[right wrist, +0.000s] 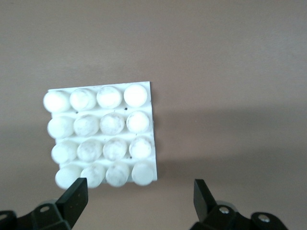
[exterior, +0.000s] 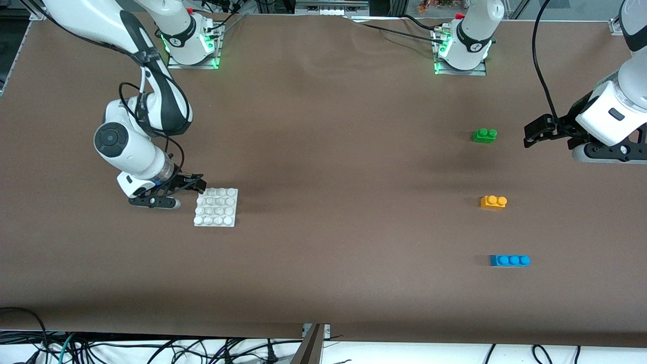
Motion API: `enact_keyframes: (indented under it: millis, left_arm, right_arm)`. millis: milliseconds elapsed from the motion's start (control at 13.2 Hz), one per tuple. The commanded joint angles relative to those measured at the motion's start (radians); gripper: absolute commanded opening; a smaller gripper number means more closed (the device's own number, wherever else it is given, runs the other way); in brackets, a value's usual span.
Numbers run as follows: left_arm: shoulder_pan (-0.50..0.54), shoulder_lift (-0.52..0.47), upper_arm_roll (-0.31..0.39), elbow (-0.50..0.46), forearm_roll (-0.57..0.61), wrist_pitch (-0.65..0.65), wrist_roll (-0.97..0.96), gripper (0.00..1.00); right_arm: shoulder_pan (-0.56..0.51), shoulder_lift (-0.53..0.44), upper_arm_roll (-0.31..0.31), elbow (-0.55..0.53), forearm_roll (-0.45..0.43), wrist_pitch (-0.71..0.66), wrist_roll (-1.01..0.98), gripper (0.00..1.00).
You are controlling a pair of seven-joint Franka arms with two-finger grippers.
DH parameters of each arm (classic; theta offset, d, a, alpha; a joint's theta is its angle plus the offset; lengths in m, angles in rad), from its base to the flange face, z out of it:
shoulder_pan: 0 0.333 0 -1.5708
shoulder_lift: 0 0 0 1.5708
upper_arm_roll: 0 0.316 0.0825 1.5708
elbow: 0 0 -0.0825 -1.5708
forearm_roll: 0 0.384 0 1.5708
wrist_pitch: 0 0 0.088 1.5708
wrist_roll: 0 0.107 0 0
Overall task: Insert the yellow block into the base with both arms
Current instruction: 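Reach the right gripper down to the white base plate and grasp it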
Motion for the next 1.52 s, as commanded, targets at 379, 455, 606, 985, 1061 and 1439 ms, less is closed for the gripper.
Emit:
enact_keyframes:
  millis: [379,455,606,985,1061,1439]
  left_arm:
    - [0.004,0.007,-0.003,0.023,-0.013,-0.012,-0.001,1.0]
    - [0.004,0.007,-0.003,0.023,-0.015,-0.012,-0.001,1.0]
    - [0.002,0.007,-0.003,0.023,-0.013,-0.012,-0.001,1.0]
    - [0.002,0.007,-0.003,0.023,-0.015,-0.012,-0.001,1.0]
    - [0.002,0.009,-0.003,0.023,-0.015,-0.012,-0.001,1.0]
    - [0.0,0.007,-0.003,0.023,-0.015,-0.012,-0.001,1.0]
  right_arm:
    - [-0.025,0.126,0.037,0.009,0.011,0.163,0.059,0.92]
    - [-0.025,0.131,0.037,0.009,0.011,0.174,0.059,0.91]
    - [-0.025,0.142,0.038,0.024,0.012,0.177,0.059,0.91]
    - [-0.026,0.177,0.038,0.061,0.011,0.178,0.057,0.88]
    - [-0.026,0.184,0.038,0.07,0.011,0.178,0.057,0.88]
    - [-0.026,0.212,0.04,0.102,0.012,0.178,0.059,0.86]
